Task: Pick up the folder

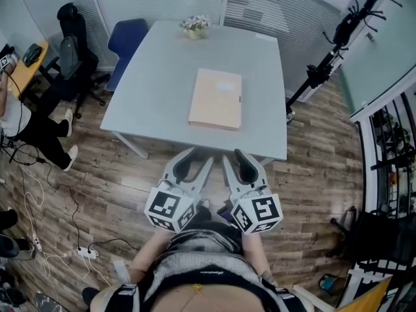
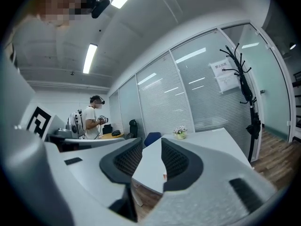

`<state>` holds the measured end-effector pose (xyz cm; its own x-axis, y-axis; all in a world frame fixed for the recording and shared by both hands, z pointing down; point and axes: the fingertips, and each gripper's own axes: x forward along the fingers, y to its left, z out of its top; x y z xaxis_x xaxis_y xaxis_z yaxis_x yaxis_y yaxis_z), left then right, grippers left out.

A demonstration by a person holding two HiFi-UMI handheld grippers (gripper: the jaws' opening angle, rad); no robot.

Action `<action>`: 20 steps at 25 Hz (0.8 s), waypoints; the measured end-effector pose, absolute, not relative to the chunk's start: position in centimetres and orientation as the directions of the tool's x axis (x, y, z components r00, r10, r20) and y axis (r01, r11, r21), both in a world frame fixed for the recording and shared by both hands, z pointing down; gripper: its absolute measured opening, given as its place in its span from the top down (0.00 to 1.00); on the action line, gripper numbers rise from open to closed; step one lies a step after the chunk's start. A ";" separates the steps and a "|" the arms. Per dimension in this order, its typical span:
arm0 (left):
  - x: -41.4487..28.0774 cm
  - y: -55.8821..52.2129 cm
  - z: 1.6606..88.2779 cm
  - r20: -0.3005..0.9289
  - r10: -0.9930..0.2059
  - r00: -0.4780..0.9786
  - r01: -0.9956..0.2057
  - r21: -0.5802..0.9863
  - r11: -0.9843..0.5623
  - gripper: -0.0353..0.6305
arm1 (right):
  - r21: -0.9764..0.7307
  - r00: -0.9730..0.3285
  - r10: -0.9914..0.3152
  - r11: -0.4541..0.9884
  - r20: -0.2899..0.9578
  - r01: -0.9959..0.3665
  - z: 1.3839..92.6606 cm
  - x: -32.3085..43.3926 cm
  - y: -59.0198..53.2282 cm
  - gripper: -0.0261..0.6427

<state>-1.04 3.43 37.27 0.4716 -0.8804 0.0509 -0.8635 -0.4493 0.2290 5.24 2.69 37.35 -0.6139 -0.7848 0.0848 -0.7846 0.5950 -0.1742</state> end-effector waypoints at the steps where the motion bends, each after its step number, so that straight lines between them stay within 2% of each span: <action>1: -0.7 2.7 37.3 0.051 -0.882 0.468 -0.867 0.220 -0.447 0.72 | -0.172 -0.617 -0.783 0.598 0.081 -0.783 37.3 5.5 1.9 0.77; 20: 2.1 -6.0 37.5 0.068 -0.878 0.473 -0.868 0.210 -0.451 0.72 | -0.180 -0.579 -0.808 0.557 0.105 -0.811 38.2 9.3 -6.2 0.77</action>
